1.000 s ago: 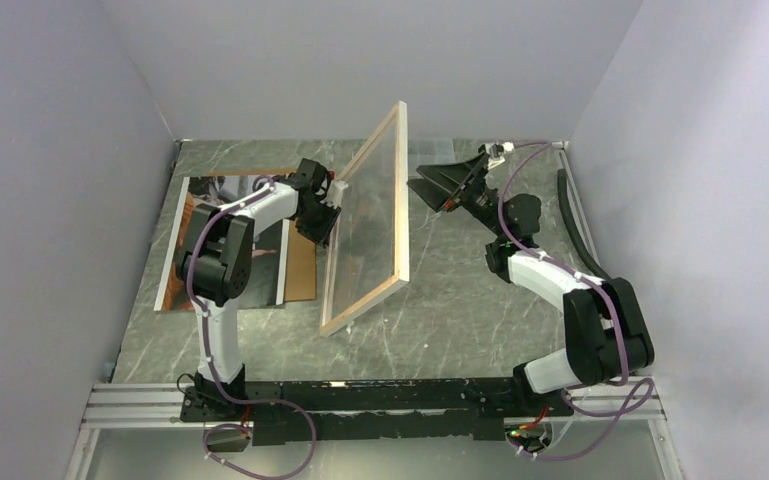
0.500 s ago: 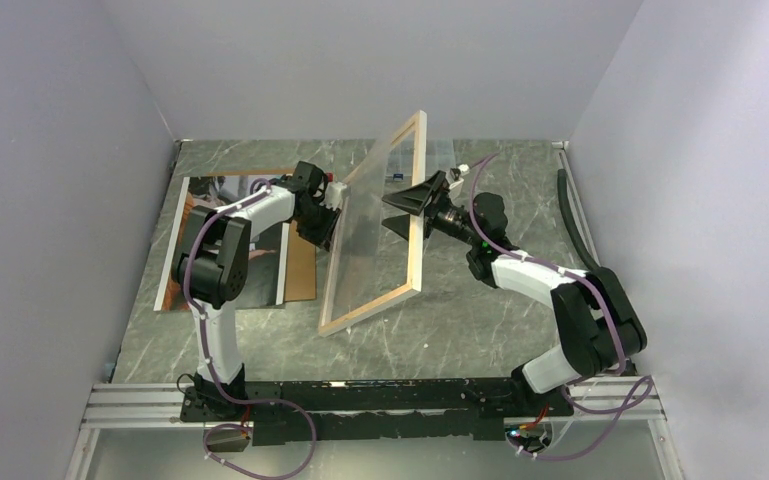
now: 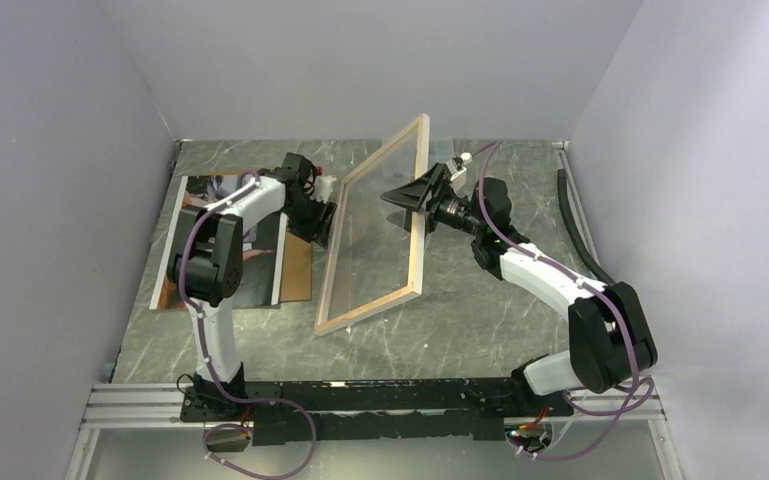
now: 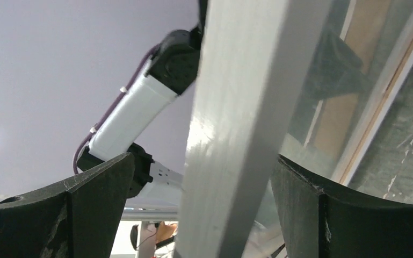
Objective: Put the photo into the frame
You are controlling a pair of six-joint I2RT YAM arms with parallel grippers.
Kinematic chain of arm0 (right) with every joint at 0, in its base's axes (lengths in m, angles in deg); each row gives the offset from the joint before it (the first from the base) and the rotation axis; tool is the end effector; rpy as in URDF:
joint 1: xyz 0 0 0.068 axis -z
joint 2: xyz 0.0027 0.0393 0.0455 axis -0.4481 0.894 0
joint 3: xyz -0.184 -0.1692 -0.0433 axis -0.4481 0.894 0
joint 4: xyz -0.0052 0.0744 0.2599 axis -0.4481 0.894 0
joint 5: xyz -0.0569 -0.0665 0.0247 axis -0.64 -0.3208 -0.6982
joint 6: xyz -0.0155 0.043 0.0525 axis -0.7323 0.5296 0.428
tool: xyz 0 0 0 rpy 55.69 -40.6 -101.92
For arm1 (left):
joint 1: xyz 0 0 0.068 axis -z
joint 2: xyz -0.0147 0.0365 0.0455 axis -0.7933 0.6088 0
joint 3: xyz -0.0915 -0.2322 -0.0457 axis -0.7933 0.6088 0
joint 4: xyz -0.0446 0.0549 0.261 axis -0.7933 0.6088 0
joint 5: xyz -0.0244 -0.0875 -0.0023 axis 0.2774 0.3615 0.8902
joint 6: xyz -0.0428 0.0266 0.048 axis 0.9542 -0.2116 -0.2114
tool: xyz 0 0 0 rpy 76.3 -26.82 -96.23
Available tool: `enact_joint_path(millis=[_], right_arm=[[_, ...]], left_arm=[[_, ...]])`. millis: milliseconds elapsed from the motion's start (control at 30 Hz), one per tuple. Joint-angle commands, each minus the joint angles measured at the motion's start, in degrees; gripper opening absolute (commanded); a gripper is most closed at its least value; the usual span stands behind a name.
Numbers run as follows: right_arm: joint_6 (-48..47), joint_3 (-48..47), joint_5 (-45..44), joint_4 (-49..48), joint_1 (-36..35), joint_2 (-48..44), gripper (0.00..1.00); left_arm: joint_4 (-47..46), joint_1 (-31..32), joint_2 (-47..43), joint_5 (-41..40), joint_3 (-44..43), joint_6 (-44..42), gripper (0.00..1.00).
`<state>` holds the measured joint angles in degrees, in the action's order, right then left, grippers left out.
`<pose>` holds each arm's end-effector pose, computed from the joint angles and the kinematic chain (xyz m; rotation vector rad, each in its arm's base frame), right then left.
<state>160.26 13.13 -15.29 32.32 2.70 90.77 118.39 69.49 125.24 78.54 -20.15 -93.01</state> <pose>0.3002 0.1713 0.2601 0.2759 1.9432 1.7957 0.3889 -0.1354 0.1310 0.6272 2.7285 -0.4417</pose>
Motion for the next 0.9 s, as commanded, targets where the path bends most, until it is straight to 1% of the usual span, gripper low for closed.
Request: enact_joint_path(millis=[0, 33, 67, 167, 200, 333, 467, 567, 700, 800, 867], right_arm=[[-1.21, -1.90, 0.91, -0.29, -0.08, -0.51, 0.99], [-0.82, -1.65, 1.00, -1.05, -0.07, -0.33, 0.99], [-0.53, -1.49, 1.10, -1.49, -0.09, -0.19, 0.99], [0.60, -1.14, 1.33, -3.64, -0.28, 0.33, 0.98], [1.10, -1.05, 1.46, -4.78, -0.25, 0.43, 0.98], [3.27, -1.23, 1.30, -8.62, -0.38, 0.18, 0.97], [7.22, -1.88, 0.41, -15.21, -0.92, 0.92, 0.96], [9.07, -2.66, -1.08, -17.95, -2.11, 2.40, 0.95], [11.93, -2.60, -2.48, -23.35, -3.73, 4.48, 0.89], [12.54, -3.28, -2.83, -24.25, -4.81, 5.73, 0.86], [12.72, -3.89, -2.84, -24.33, -5.22, 6.31, 0.85]], left_arm=[[8.35, -3.06, -6.54, 3.13, -9.45, 0.14, 0.66], [10.29, -3.24, -7.72, 3.35, -11.83, -0.09, 0.72], [11.91, -3.32, -8.96, 3.97, -14.38, -0.33, 0.76], [16.86, -2.97, -11.81, 7.93, -20.84, -0.27, 0.84], [18.65, -2.49, -12.21, 8.97, -22.99, -0.16, 0.85], [24.66, 1.20, -13.21, 11.41, -28.61, -0.47, 0.87], [25.94, 6.63, -15.55, 12.62, -29.84, 0.87, 0.94], [26.64, 9.89, -16.61, 12.49, -30.33, 2.38, 0.94], [27.23, 11.36, -17.43, 13.28, -31.68, 5.18, 0.94], [29.26, 11.56, -16.41, 14.65, -35.14, 5.80, 0.94], [30.82, 11.57, -15.58, 16.10, -37.63, 8.23, 0.94]])
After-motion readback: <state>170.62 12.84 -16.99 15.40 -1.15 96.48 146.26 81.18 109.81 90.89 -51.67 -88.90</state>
